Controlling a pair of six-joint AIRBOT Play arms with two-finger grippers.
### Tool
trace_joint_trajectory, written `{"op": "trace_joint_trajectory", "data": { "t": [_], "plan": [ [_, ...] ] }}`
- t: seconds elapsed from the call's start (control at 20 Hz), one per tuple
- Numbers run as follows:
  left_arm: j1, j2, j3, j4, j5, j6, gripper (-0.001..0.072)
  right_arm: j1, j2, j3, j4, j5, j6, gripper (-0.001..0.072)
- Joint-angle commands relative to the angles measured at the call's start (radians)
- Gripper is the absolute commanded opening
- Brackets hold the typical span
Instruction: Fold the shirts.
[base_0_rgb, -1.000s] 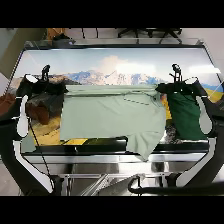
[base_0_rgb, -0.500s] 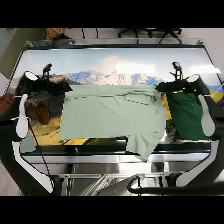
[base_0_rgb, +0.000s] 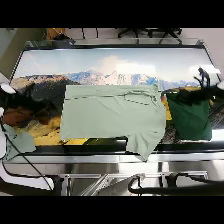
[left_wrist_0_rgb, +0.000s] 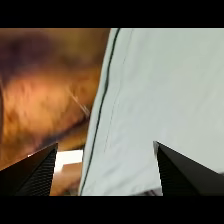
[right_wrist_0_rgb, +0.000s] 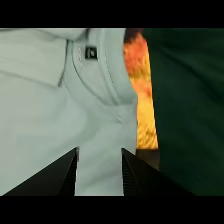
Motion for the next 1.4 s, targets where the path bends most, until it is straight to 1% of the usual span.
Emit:
{"op": "trace_joint_trajectory", "data": {
  "t": [0.0, 0.2, 0.25, 0.35, 0.4, 0.45, 0.5, 0.55, 0.6, 0.8, 1.0, 1.15, 1.2, 1.25, 1.3, 1.35],
  "plan": [
    [0.021, 0.106, -0.294, -0.053, 0.074, 0.072, 0.0665, -0.059, 0.177, -0.259, -0.011, 0.027, 0.141, 0.0320],
    [-0.002, 0.112, -0.426, -0.122, 0.122, 0.124, 0.0664, -0.076, 0.272, -0.411, -0.010, 0.040, 0.188, 0.0321],
    [-0.003, 0.112, -0.447, -0.150, 0.130, 0.145, 0.0664, -0.076, 0.279, -0.430, -0.010, 0.051, 0.188, 0.0322],
    [-0.007, 0.112, -0.472, -0.178, 0.134, 0.153, 0.0664, -0.076, 0.280, -0.468, 0.013, 0.084, 0.187, 0.0324],
    [-0.010, 0.112, -0.476, -0.177, 0.133, 0.153, 0.0662, -0.075, 0.279, -0.491, 0.027, 0.097, 0.187, 0.0386],
    [-0.010, 0.112, -0.476, -0.172, 0.132, 0.153, 0.0543, -0.075, 0.279, -0.517, 0.031, 0.101, 0.187, 0.0544],
    [-0.010, 0.112, -0.475, -0.173, 0.131, 0.153, 0.0340, -0.075, 0.280, -0.543, 0.033, 0.101, 0.187, 0.0578],
    [-0.010, 0.112, -0.473, -0.172, 0.131, 0.153, 0.0147, -0.075, 0.279, -0.574, 0.036, 0.101, 0.187, 0.0578],
    [-0.010, 0.112, -0.473, -0.173, 0.132, 0.153, 0.0026, -0.075, 0.279, -0.606, 0.049, 0.100, 0.178, 0.0579],
    [-0.010, 0.112, -0.473, -0.173, 0.134, 0.153, 0.0018, -0.074, 0.275, -0.744, 0.193, 0.040, 0.089, 0.0572],
    [-0.010, 0.112, -0.473, -0.172, 0.125, 0.152, 0.0018, -0.074, 0.247, -0.795, 0.195, 0.023, 0.082, 0.0571],
    [-0.010, 0.112, -0.473, -0.172, 0.127, 0.152, 0.0018, -0.074, 0.220, -0.795, 0.258, 0.019, 0.044, 0.0568],
    [-0.010, 0.112, -0.473, -0.172, 0.126, 0.152, 0.0018, -0.074, 0.204, -0.795, 0.299, 0.019, 0.020, 0.0549],
    [-0.010, 0.112, -0.473, -0.173, 0.127, 0.152, 0.0018, -0.074, 0.186, -0.795, 0.336, 0.018, -0.019, 0.0403],
    [-0.010, 0.112, -0.473, -0.172, 0.126, 0.152, 0.0018, -0.074, 0.163, -0.795, 0.377, 0.018, -0.064, 0.0320],
    [-0.010, 0.112, -0.473, -0.172, 0.126, 0.152, 0.0018, -0.074, 0.139, -0.795, 0.421, 0.011, -0.095, 0.0320]
  ]
}}
